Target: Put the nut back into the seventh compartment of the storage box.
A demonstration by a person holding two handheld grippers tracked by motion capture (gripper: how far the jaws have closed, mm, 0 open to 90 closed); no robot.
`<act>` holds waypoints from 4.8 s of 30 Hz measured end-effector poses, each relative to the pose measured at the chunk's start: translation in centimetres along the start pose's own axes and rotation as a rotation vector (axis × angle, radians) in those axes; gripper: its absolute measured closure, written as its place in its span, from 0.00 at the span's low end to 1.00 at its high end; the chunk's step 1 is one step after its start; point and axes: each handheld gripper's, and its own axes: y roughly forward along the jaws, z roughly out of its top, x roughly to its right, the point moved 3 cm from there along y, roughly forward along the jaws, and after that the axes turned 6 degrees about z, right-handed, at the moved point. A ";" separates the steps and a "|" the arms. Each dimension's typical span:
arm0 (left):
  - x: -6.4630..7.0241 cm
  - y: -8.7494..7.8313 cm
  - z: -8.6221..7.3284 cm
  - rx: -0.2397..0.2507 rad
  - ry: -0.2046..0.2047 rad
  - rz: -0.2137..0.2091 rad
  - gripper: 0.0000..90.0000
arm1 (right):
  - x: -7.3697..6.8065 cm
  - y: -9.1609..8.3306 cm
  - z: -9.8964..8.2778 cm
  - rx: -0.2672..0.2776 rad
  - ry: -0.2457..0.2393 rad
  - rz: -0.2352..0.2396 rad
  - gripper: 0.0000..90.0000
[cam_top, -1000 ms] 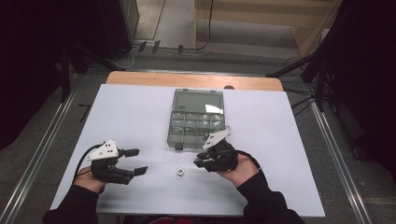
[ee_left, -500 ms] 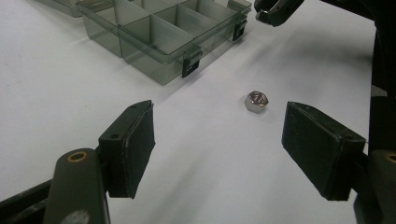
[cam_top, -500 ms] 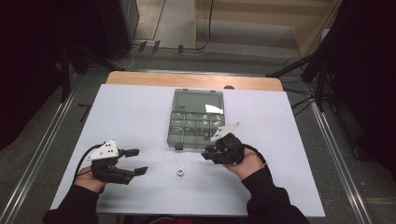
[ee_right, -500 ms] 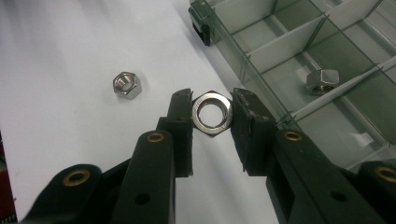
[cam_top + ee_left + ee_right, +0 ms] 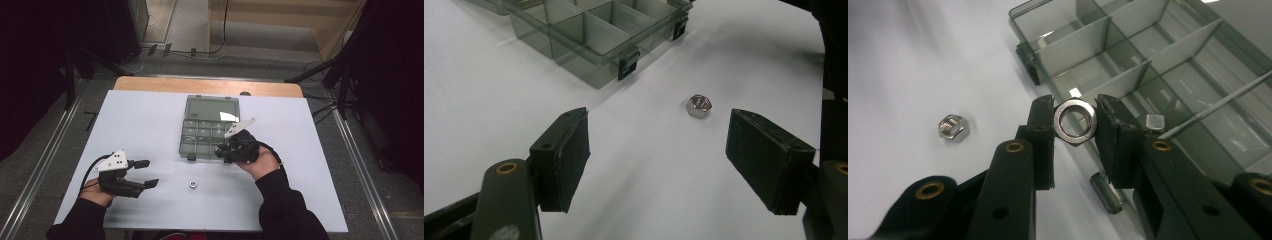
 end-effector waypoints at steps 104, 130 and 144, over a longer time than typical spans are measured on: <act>0.0 -0.2 0.1 0.009 -0.002 -0.006 0.29 | -6.6 3.8 -0.5 -0.015 -0.105 0.152 0.35; 0.0 -0.5 0.3 0.057 -0.004 -0.015 0.29 | -8.1 8.3 -1.1 -0.158 -0.158 0.121 0.61; 0.1 -0.4 0.3 0.055 -0.004 -0.018 0.29 | -8.5 8.3 -1.2 -0.145 -0.161 0.060 0.79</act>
